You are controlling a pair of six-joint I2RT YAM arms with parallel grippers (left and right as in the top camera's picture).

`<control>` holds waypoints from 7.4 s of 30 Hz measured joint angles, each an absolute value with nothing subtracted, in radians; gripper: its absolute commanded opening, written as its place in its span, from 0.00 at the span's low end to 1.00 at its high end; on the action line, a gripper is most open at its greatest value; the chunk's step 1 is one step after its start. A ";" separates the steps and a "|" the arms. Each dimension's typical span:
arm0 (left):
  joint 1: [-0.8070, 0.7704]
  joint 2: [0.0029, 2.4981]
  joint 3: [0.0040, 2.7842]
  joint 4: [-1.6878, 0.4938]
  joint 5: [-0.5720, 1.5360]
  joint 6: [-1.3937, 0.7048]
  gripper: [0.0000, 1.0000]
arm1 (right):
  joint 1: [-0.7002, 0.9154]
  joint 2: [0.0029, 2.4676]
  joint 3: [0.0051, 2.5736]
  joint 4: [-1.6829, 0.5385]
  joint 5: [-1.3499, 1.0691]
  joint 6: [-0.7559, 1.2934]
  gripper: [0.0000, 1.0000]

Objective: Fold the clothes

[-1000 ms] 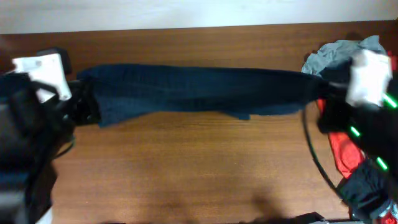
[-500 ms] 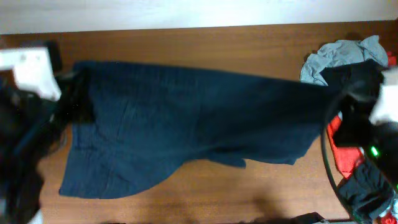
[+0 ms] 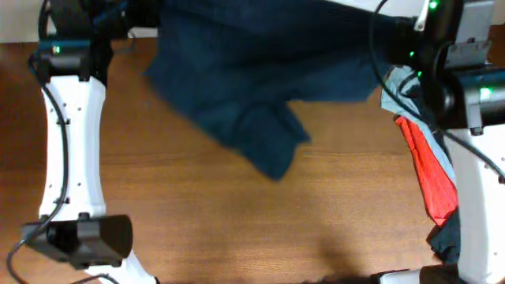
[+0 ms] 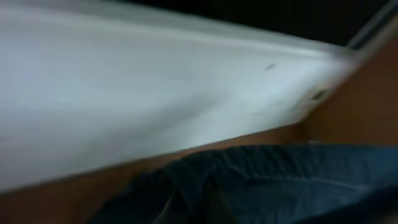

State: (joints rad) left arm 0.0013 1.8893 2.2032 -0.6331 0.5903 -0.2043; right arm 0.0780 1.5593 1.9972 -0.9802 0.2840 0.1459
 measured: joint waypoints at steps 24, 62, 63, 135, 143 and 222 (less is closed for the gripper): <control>-0.088 1.846 2.441 -1.541 0.289 0.057 0.05 | 0.059 1.509 2.172 -1.618 0.065 0.104 0.04; -0.027 1.891 1.871 -1.274 -0.035 -0.050 0.09 | 0.065 2.080 2.155 -1.203 -0.229 0.104 0.12; -0.019 1.896 1.853 -1.240 -0.035 -0.052 0.11 | 0.068 2.096 2.155 -1.176 -0.235 0.104 0.14; 0.014 1.859 1.273 -0.690 0.093 -0.023 0.52 | 0.023 2.036 1.445 -1.119 -0.121 0.177 0.04; 0.014 1.858 1.274 -0.710 0.143 -0.022 0.50 | 0.019 1.847 1.448 -1.174 -0.015 0.226 0.62; 0.101 1.831 1.038 -0.521 0.519 -0.238 0.95 | 0.120 1.885 1.452 -1.133 -0.072 0.223 0.86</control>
State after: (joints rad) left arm 0.1005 1.8313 1.0382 -0.5205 0.5194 -0.2379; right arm 0.1196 1.8854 1.4525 -1.1332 -0.0719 0.2234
